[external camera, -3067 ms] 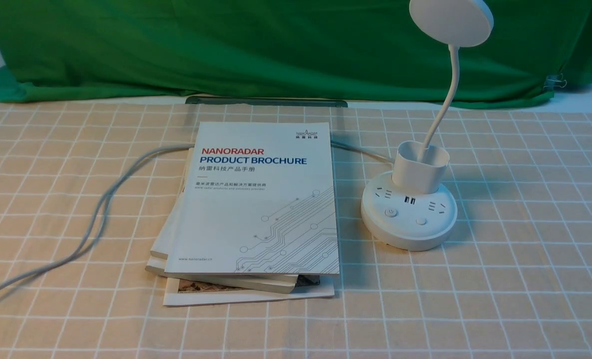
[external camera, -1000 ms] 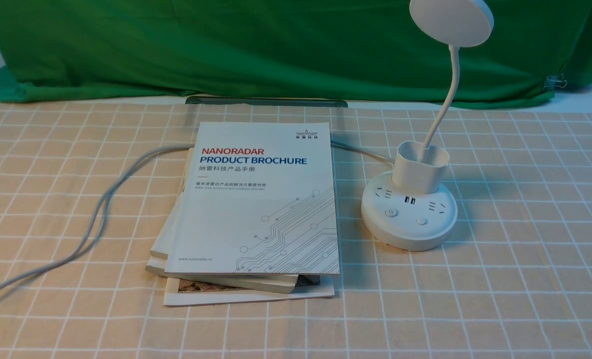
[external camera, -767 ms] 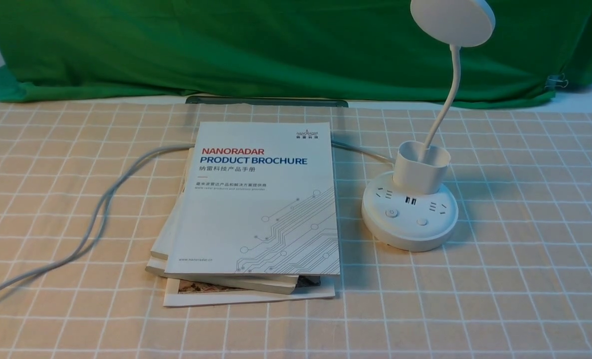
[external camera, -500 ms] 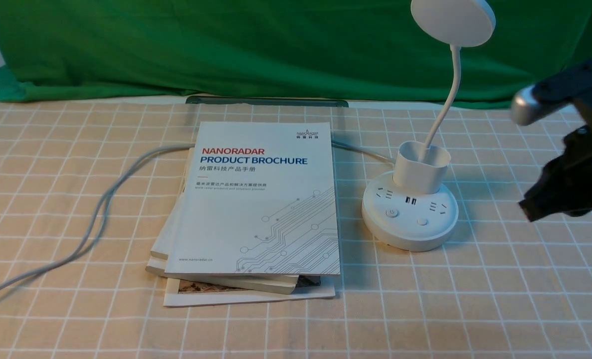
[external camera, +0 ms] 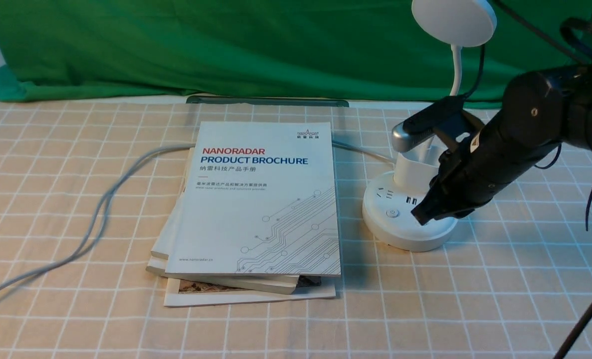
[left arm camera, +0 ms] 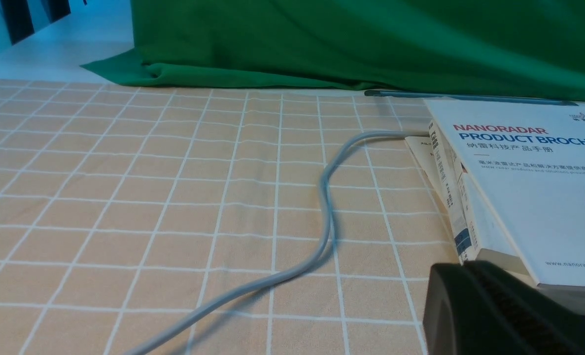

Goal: Turn on the table lamp on the light coffee tablecloth with your hand.
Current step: 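Press the button on the base of the white desk lamp with the right gripper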

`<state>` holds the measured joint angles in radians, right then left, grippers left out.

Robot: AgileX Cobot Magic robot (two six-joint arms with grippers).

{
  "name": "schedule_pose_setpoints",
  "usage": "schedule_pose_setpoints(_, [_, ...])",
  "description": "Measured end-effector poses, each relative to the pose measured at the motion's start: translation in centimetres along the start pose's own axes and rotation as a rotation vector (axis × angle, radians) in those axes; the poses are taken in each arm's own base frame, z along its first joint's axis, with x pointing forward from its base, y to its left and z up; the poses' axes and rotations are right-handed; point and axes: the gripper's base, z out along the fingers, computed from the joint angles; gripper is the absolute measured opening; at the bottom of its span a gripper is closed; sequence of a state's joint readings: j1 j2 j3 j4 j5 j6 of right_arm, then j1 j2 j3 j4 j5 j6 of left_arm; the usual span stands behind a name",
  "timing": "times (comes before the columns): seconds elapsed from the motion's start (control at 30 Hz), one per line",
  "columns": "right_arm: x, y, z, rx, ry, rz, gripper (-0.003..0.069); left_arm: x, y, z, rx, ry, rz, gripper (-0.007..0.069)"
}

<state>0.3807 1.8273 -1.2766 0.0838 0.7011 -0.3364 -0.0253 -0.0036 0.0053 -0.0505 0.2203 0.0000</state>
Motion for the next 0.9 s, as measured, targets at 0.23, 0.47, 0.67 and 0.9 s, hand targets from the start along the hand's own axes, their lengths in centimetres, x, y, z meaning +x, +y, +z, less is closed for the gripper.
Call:
schedule_pose_setpoints(0.23, [-0.1, -0.2, 2.4, 0.007, -0.008, 0.004, 0.0029, 0.0, 0.0, 0.0, 0.0, 0.0, 0.0, 0.0021])
schedule_pose_setpoints(0.47, [-0.1, -0.3, 3.2, 0.008, -0.007, 0.006, 0.0029, 0.0, 0.0, 0.0, 0.0, 0.0, 0.0, 0.0021])
schedule_pose_setpoints(0.67, [-0.2, -0.3, 3.4, 0.008, -0.007, 0.009, 0.0029, 0.0, 0.0, 0.0, 0.0, 0.0, 0.0, 0.0021])
schedule_pose_setpoints(0.9, [-0.2, -0.3, 3.8, 0.003, 0.007, 0.015, 0.0031, 0.0, 0.0, 0.0, 0.0, 0.0, 0.0, 0.0021])
